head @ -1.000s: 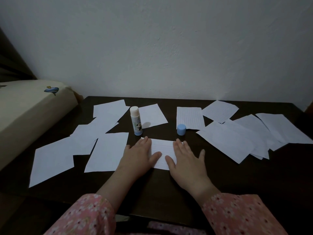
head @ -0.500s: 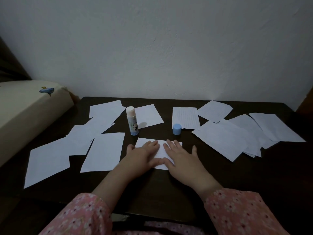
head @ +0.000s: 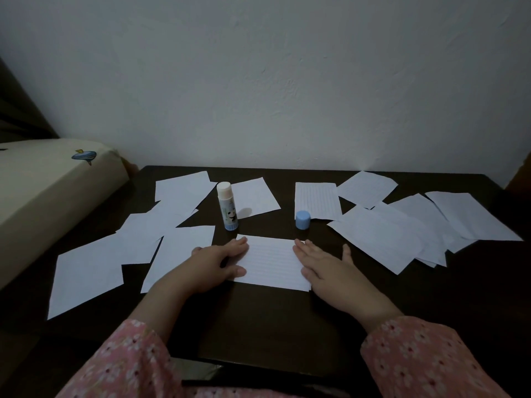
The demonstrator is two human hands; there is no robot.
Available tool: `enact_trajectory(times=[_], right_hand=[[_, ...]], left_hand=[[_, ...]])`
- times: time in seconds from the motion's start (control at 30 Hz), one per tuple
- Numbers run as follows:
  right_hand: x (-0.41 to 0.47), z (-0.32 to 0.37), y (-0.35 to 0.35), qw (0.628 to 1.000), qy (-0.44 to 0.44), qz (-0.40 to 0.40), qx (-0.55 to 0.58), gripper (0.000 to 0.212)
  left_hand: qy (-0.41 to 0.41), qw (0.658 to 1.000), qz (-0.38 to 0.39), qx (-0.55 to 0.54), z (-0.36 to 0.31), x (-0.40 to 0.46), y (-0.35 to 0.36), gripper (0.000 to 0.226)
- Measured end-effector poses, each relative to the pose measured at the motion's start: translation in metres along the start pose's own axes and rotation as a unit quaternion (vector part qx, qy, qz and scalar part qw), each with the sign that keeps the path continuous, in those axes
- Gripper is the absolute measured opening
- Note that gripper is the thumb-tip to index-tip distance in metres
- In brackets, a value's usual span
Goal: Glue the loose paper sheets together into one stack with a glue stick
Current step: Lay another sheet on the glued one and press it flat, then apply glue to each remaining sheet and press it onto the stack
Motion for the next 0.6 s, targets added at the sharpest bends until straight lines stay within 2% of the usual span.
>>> enact_trajectory(times=[0.2, 0.27, 0.33, 0.43, 0.5, 0.6], right_hand=[[-0.001, 0.000, 0.001, 1.000, -0.006, 0.027, -0.008, 0.065], [-0.001, 0.001, -0.001, 1.000, -0.003, 0.030, -0.007, 0.068], [-0.002, 0.002, -0.006, 1.000, 0.000, 0.019, -0.001, 0.069], [-0.001, 0.006, -0.015, 0.999, 0.009, -0.045, 0.020, 0.065], [0.000, 0.014, -0.021, 0.992, 0.008, -0.117, 0.037, 0.057], [0.003, 0.036, -0.026, 0.981, -0.026, -0.186, 0.050, 0.049]], left_hand=[[-0.010, 1.000, 0.019, -0.003, 0.008, 0.008, -0.002, 0.071], [0.004, 0.999, 0.012, -0.042, 0.005, 0.006, -0.004, 0.070], [0.027, 0.987, -0.070, -0.141, 0.004, 0.002, -0.018, 0.053], [-0.010, 0.915, -0.294, -0.276, 0.024, -0.009, -0.049, 0.026], [-0.052, 0.873, -0.380, -0.302, 0.035, -0.011, -0.055, 0.033], [-0.061, 0.870, -0.390, -0.296, 0.035, 0.003, -0.054, 0.059]])
Point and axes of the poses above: each hand's wrist, its own x-axis towards the middle knuckle, its own y-axis out of the palm, z = x × y, the point moved 8 cm from there along x, towards the middle knuckle, and after that the axes turned 5 degrees about z, right-handed, at the moved point
